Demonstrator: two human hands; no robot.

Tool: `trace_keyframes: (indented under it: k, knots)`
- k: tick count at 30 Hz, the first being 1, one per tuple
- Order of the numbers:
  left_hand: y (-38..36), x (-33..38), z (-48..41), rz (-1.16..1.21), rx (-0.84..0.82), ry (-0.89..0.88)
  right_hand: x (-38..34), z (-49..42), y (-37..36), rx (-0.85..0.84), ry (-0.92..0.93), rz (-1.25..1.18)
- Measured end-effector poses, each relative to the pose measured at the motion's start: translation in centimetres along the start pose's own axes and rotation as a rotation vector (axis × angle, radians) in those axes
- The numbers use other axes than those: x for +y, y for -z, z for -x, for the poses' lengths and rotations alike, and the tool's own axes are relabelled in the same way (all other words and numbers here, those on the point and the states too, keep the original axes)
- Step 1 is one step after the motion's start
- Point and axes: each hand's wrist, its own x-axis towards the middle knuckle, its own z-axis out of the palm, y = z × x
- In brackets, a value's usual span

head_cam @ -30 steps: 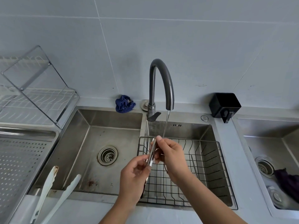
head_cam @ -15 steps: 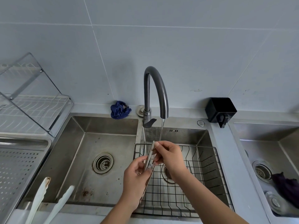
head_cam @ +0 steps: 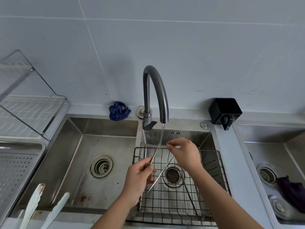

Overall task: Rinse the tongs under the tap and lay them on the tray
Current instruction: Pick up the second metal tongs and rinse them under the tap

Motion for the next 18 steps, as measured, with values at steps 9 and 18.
trace_keyframes:
  k: [9,18]
  knots:
    - [-1.7,1.8,-1.6,-0.003,-0.128,0.100,0.6,-2.7,-0.2,-0.484,-0.318,-0.929]
    - [-1.4,1.3,-1.6,0.070,-0.096,0.102,-0.5,-1.8,-3.2,-0.086,-0.142,-0.736]
